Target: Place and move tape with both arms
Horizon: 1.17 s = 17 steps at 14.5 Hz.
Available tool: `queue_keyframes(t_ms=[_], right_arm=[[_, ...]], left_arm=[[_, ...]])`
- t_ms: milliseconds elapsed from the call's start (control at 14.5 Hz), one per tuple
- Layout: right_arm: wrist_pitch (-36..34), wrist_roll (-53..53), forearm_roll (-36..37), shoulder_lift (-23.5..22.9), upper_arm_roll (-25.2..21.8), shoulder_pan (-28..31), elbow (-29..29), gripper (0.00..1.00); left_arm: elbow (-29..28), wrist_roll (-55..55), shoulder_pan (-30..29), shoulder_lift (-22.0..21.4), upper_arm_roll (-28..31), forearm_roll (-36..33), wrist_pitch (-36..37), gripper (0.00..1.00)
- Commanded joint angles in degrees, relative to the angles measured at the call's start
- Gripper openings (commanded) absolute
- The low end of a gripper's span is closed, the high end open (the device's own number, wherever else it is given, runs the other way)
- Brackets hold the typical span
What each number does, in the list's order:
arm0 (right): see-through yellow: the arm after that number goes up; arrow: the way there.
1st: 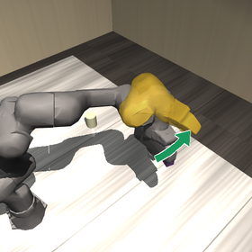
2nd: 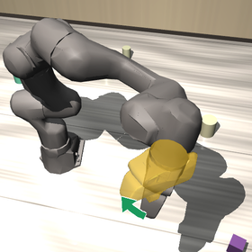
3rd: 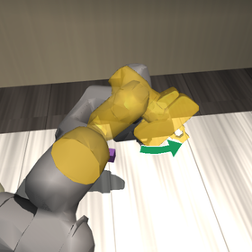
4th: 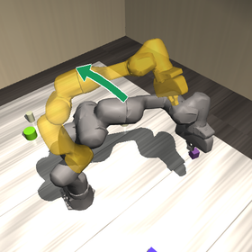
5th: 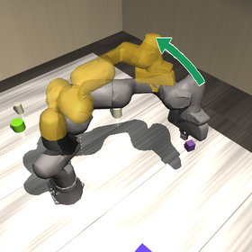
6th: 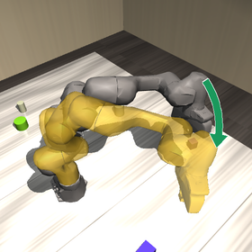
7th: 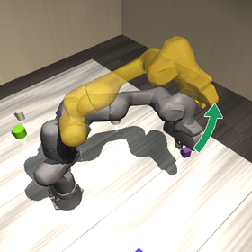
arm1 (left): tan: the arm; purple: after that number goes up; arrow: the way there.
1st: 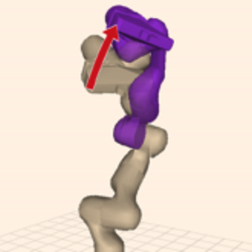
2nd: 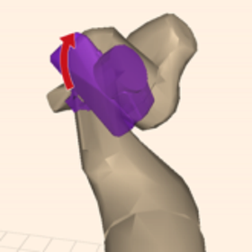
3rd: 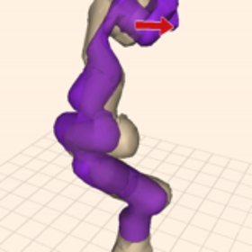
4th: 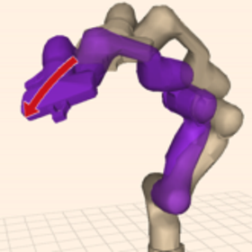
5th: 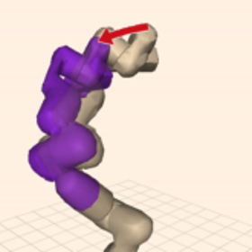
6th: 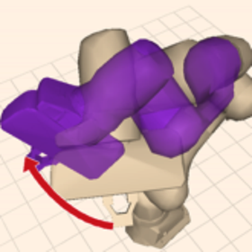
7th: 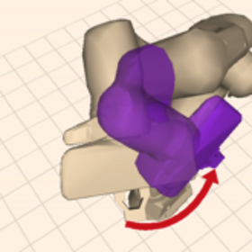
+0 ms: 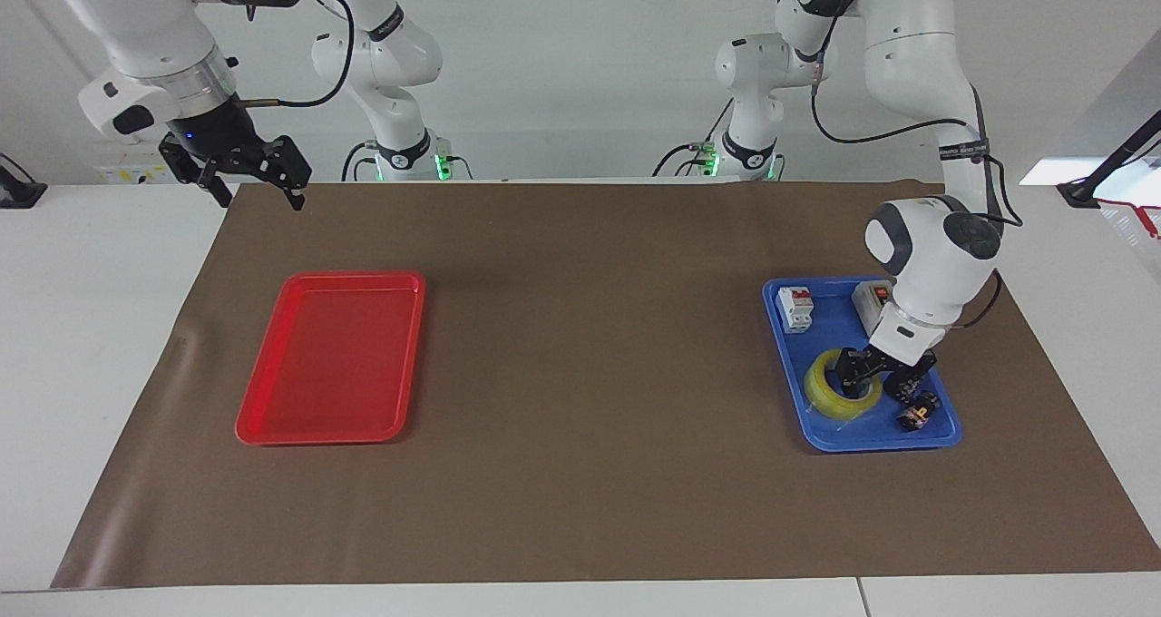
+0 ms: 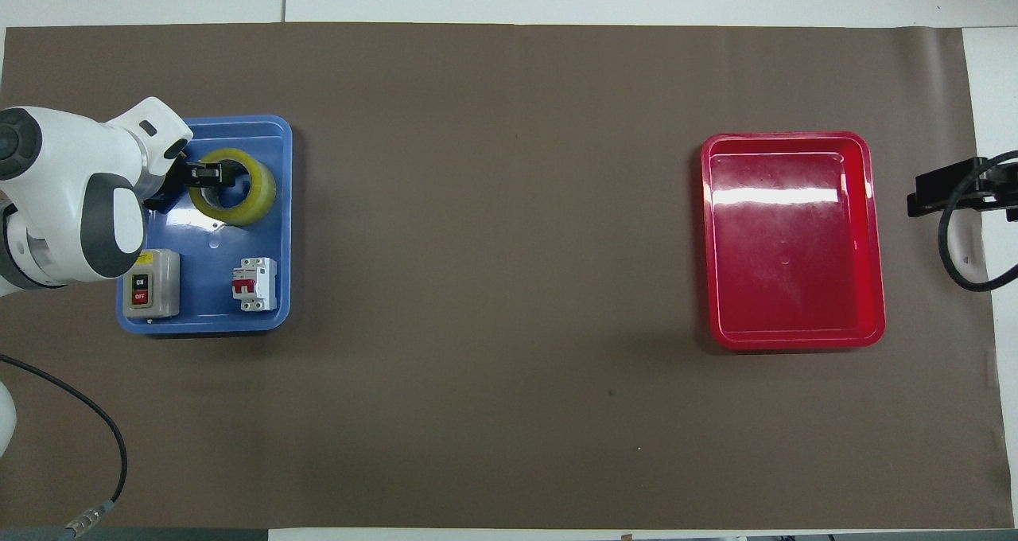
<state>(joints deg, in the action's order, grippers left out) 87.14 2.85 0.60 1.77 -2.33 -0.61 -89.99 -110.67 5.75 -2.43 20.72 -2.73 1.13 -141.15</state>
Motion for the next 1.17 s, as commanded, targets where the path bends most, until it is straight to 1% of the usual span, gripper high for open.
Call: queue_keyframes(t_ms=[0, 138, 206, 413, 482, 619, 757, 895, 1032, 1101], right_arm=[[-0.57, -0.21, -0.33, 0.51, 0.31, 0.61, -0.45, 1.00], [-0.57, -0.21, -0.33, 0.51, 0.31, 0.61, -0.54, 1.00], [-0.57, -0.21, -0.33, 0.51, 0.31, 0.61, -0.54, 1.00], [-0.57, -0.21, -0.33, 0.51, 0.31, 0.61, -0.45, 1.00], [-0.57, -0.21, -0.33, 0.51, 0.31, 0.61, -0.45, 1.00], [-0.57, -0.21, -0.33, 0.51, 0.31, 0.61, -0.54, 1.00], [-0.57, -0.21, -0.33, 0.51, 0.31, 0.61, -0.54, 1.00], [-0.57, -0.21, -0.33, 0.51, 0.31, 0.61, -0.54, 1.00], [-0.57, -0.21, -0.33, 0.51, 0.31, 0.61, -0.45, 1.00], [-0.57, -0.21, -0.33, 0.51, 0.31, 0.61, -0.45, 1.00]], left_arm=[[-0.60, 1.10, 0.23, -0.59, 0.27, 0.28, -0.44, 0.00], [0.09, 0.93, 0.41, -1.99, 0.36, 0.28, 3.41, 0.00], [1.06, 0.84, 0.67, -3.83, 0.36, 0.28, 6.39, 0.00], [6.06, 0.40, 1.11, -7.44, -0.08, 0.19, 18.25, 0.00], [6.08, -0.73, 3.38, -8.50, -0.08, 0.02, 20.37, 0.00], [4.94, -8.52, 8.21, -9.21, -0.08, -2.08, 20.22, 0.00], [3.71, -18.19, 13.39, -9.04, -0.08, -2.97, 16.81, 0.00], [1.87, -27.68, 19.10, -7.90, 0.01, -3.32, 11.18, 0.00], [1.59, -34.28, 23.24, -6.58, -0.17, -8.30, 10.20, 0.00], [1.77, -37.36, 25.44, -5.27, -0.08, -9.55, 9.67, 0.00]])
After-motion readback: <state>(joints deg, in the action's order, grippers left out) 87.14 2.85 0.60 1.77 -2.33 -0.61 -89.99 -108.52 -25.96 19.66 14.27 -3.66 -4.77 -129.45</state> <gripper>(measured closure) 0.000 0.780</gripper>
